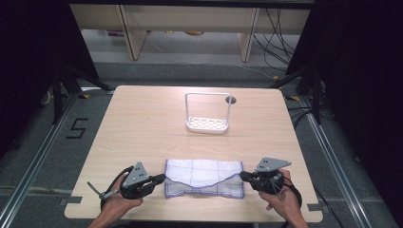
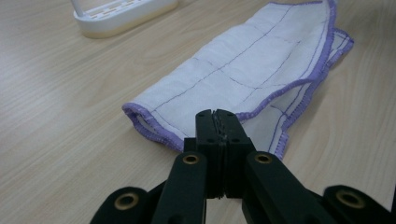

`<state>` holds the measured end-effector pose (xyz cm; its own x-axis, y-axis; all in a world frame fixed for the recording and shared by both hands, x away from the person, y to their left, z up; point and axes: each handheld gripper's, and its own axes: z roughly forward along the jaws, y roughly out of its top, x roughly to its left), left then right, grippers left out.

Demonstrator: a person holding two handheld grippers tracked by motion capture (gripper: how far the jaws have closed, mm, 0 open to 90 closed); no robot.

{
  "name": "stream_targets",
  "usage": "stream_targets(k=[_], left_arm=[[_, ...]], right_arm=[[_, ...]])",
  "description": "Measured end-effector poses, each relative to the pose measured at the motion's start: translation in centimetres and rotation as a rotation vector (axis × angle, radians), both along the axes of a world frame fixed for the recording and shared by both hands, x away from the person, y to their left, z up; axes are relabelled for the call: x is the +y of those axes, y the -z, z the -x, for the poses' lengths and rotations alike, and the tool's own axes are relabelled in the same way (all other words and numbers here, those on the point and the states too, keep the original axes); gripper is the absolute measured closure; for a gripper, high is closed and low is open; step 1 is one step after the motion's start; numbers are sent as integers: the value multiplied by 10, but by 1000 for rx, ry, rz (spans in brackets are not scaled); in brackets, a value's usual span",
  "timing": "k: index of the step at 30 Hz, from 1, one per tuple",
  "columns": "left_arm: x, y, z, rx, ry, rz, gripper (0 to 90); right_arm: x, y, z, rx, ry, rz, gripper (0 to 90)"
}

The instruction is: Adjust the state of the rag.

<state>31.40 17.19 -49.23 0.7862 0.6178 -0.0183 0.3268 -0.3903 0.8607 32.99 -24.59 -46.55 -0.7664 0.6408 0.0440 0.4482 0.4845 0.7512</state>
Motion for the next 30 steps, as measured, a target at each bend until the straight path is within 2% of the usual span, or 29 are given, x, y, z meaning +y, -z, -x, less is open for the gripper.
stream_targets(k=[1,2,4,5,6,8,9,11,12,13,14,15,17,18,19,21,22,23,24,25,26,27,28,30], left_arm=[[-1,2,0,6,8,-2,880],[-2,3,1,3,3,-2,879],[-2,5,1,8,9,-18,879],[-1,8,1,8,12,-21,877],[0,8,2,13,8,-43,875],[1,13,3,28,15,-44,868],[1,14,4,45,18,-48,853],[3,16,6,87,23,0,725],[5,14,8,93,8,14,678],[6,12,7,84,2,43,648],[9,8,7,86,-9,44,619],[11,5,6,80,-31,56,586],[13,-2,-1,71,-56,68,540],[14,-5,-3,65,-60,53,529],[12,-7,-9,60,-77,56,521],[10,-9,-20,67,-81,34,494],[8,-9,-26,74,-96,38,481],[4,-9,-35,85,-98,29,480],[3,-9,-41,91,-92,11,478],[0,-7,-51,88,-91,4,475],[-3,-6,-55,100,-98,9,469],[-5,-4,-62,115,-97,1,460],[-6,-3,-68,123,-94,-17,451],[-10,-1,-77,141,-86,-20,443]], right_arm=[[1,2,3,26,8,-2,855],[0,4,3,6,-10,10,853],[0,7,5,15,-27,12,851],[0,8,7,21,-18,14,848],[0,9,10,45,-15,16,843],[-3,12,12,44,-33,23,816],[-3,13,15,60,-30,17,784],[-7,14,18,62,-19,9,690],[-9,13,21,69,6,6,667],[-9,12,24,94,29,-18,631],[-13,11,23,68,26,-20,606],[-15,10,23,67,52,-30,598],[-18,8,21,55,87,-33,579],[-18,7,19,58,101,-27,571],[-18,8,18,63,104,-27,571],[-17,9,17,67,127,-5,562],[-15,10,17,69,130,4,554],[-13,11,17,77,138,7,544],[-11,11,19,109,159,3,530],[-9,11,19,112,165,-1,521],[-9,13,18,87,161,18,505],[-7,13,18,95,163,14,489],[-5,14,19,80,171,39,470],[-1,16,22,93,185,58,452]])
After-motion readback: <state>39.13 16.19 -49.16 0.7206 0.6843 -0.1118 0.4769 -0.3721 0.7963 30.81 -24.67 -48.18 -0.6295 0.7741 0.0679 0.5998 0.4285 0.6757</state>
